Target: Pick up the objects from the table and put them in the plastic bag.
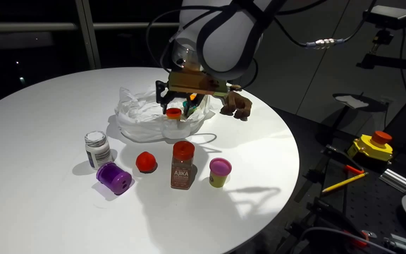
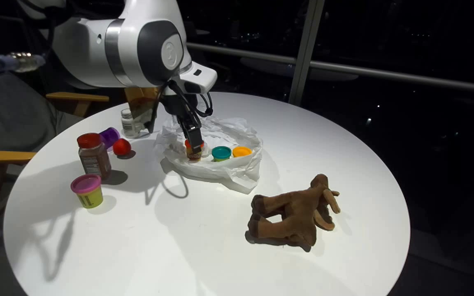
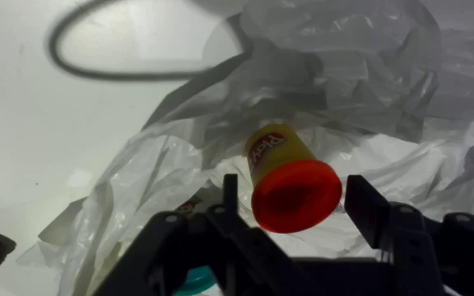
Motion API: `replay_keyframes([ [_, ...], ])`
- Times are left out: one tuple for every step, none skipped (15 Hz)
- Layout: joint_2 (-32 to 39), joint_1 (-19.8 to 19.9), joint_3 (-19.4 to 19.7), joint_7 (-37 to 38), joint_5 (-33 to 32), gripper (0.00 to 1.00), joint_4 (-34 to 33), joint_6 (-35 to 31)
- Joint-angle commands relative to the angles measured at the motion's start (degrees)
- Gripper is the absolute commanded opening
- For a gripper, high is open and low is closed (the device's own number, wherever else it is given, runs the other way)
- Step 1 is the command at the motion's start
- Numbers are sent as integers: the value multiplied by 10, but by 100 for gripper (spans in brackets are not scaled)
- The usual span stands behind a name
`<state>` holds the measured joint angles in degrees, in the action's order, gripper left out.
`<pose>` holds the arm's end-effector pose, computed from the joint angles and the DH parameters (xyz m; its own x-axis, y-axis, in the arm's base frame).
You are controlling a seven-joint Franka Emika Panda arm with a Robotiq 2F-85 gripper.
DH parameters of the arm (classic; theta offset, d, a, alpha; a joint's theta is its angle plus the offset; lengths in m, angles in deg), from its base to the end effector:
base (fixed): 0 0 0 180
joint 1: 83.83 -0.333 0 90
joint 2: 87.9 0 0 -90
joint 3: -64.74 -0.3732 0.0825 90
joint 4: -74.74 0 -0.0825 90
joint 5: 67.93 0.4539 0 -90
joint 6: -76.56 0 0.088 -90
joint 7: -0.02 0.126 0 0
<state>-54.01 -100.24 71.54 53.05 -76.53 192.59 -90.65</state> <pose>0.6714 0.1234 0.1399 0.7945 -0.5478 0.2620 -0.5360 -0.8354 -0.1213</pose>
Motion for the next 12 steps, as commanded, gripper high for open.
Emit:
replay_keyframes([
  [-50, -73, 67, 4, -8, 99, 30, -33],
  [-75, -84, 84, -2, -16, 100, 55, -41],
  [-97, -95, 94, -7, -20, 100, 74, -35],
  [-121, -116, 112, -3, -32, 100, 95, -27],
  [-147, -132, 124, 0, -46, 100, 119, -20],
  [-171, -153, 141, 8, -69, 100, 142, -10],
  [-195, -172, 158, 22, -98, 100, 164, 1],
  [-221, -191, 169, 27, -117, 100, 189, 15],
  [-245, -213, 185, 43, -147, 100, 211, 28],
  [-269, -231, 196, 59, -179, 100, 231, 41],
  [-282, -238, 193, 60, -202, 100, 248, 52],
  [-305, -246, 186, 57, -221, 100, 267, 70],
])
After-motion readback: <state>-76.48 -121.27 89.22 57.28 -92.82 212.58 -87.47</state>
